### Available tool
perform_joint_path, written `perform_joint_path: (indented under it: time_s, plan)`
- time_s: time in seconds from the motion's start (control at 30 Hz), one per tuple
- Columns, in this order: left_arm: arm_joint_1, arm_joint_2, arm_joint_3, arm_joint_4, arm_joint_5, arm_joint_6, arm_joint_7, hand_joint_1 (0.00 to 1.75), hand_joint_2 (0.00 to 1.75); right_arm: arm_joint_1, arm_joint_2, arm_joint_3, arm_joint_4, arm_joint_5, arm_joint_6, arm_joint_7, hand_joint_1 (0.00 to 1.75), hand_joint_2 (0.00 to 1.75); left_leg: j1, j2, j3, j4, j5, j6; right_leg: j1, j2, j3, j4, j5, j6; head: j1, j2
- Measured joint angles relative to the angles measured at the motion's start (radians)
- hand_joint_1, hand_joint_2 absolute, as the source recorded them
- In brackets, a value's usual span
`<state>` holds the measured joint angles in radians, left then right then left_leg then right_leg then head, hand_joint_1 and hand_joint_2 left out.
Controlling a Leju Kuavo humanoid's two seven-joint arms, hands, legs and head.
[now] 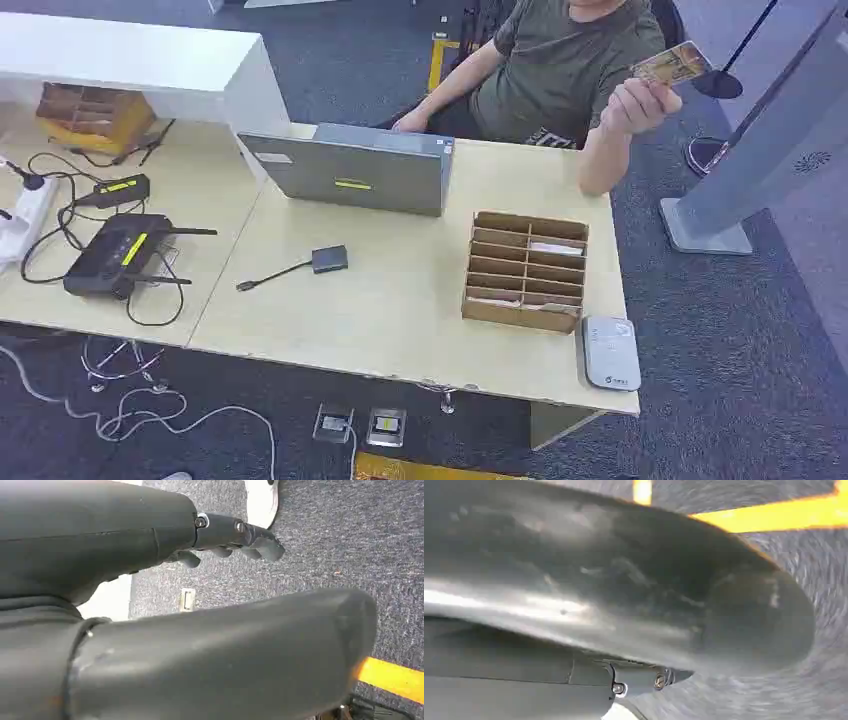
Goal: Pass the card to the sensor for recognition and then transmit it.
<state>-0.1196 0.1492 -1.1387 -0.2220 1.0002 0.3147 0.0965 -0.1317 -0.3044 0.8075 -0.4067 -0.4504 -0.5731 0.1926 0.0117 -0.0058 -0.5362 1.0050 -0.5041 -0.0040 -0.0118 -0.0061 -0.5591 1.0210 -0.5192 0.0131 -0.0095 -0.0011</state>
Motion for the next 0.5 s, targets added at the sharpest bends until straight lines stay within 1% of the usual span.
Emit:
perform_joint_path:
  time_s: [0.07,0.13,0.17,0.23,0.3,0.4,0.5]
  plan:
    - [0.0,0.0,0.0,0.0,0.0,0.0,0.0,0.0,0.0,0.009,-0.009,-0.047,0.0,-0.107,-0.03,-0.036,0.0,0.0,0.0,0.0,0.0,0.0,0.0,0.0,0.0,0.0,0.0,0.0,0.0,0.0,0.0,0.0]
    - [0.0,0.0,0.0,0.0,0.0,-0.003,0.0,0.0,0.0,0.018,-0.014,-0.087,0.0,-0.19,-0.03,-0.046,0.0,0.0,0.0,0.0,0.0,0.0,0.0,0.0,0.0,0.0,0.0,0.0,0.0,0.0,0.0,0.0]
    - [0.0,0.001,0.0,0.0,0.0,-0.005,0.0,0.0,0.0,0.023,-0.02,-0.126,0.0,-0.254,-0.029,-0.063,0.0,0.0,0.0,0.0,0.0,0.0,0.0,0.0,0.0,0.0,0.0,0.0,0.0,0.0,0.0,0.0]
    - [0.0,0.004,0.0,0.0,0.0,-0.005,0.0,0.0,0.0,0.033,-0.034,-0.18,-0.009,-0.313,-0.037,-0.106,0.0,0.0,0.0,0.0,0.0,0.0,0.0,0.0,0.0,0.0,0.0,0.0,0.0,0.0,0.0,0.0]
    - [0.0,0.009,0.0,0.0,0.0,-0.01,0.0,0.0,0.0,0.045,-0.061,-0.232,-0.03,-0.363,-0.056,-0.137,0.0,0.0,-0.001,0.0,0.0,0.0,0.0,0.0,-0.001,0.0,0.0,0.0,0.0,0.0,-0.001,0.0]
    - [0.001,0.015,0.0,0.0,-0.003,-0.01,0.0,0.0,0.0,0.084,-0.116,-0.32,-0.085,-0.426,-0.093,-0.144,0.0,0.0,-0.001,-0.001,0.0,0.0,0.0,0.0,-0.001,-0.002,0.001,0.0,0.0,0.0,0.001,0.0]
    - [0.001,0.02,0.0,0.0,-0.007,-0.01,0.0,0.0,0.0,0.138,-0.167,-0.416,-0.163,-0.461,-0.109,-0.134,0.0,0.0,-0.001,-0.001,0.0,0.0,0.0,0.0,-0.001,-0.002,0.001,0.0,0.0,0.0,0.0,0.0]
